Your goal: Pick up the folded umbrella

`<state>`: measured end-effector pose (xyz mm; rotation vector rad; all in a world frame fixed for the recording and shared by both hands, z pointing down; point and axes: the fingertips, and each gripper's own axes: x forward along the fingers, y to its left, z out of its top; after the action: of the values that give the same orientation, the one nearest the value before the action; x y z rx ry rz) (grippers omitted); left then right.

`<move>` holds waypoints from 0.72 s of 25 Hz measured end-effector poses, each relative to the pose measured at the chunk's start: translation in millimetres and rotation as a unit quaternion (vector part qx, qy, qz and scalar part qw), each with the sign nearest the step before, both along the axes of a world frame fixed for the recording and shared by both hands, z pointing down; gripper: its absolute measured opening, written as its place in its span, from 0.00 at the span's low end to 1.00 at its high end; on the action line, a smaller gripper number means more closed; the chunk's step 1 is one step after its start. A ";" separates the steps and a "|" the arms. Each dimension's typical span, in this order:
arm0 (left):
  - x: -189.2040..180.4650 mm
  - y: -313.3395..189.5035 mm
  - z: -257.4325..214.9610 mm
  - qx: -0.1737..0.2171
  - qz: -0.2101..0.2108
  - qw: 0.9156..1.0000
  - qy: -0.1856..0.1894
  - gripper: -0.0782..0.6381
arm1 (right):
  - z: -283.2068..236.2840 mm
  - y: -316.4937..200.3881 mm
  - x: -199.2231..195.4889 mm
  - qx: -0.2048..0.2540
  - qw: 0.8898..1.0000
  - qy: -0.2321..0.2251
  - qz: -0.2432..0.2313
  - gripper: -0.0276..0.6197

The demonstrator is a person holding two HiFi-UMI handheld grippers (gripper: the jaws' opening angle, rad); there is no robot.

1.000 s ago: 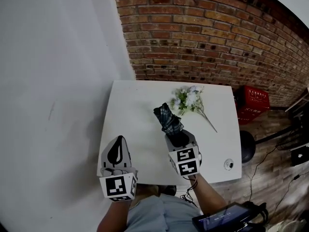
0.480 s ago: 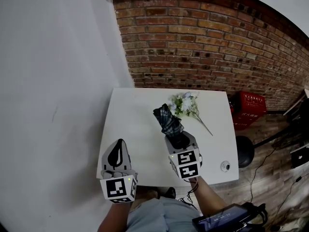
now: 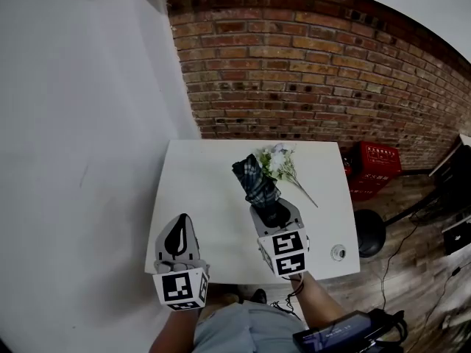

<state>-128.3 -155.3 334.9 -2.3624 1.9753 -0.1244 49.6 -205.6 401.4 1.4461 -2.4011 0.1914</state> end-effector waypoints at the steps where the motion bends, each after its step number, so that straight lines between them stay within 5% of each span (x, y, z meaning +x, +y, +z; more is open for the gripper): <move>1: 2.1 1.4 -1.4 0.001 0.001 1.000 0.000 0.12 | -3.8 2.0 1.7 0.002 1.000 -0.001 0.000 0.34; 18: 25.9 30.0 -12.4 0.015 0.005 1.000 -0.001 0.12 | -48.8 36.4 26.8 0.057 0.998 -0.029 0.002 0.34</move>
<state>-102.4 -125.3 322.5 -2.3519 1.9504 -0.0975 76.4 -169.2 352.6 1.5140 -2.4923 0.0995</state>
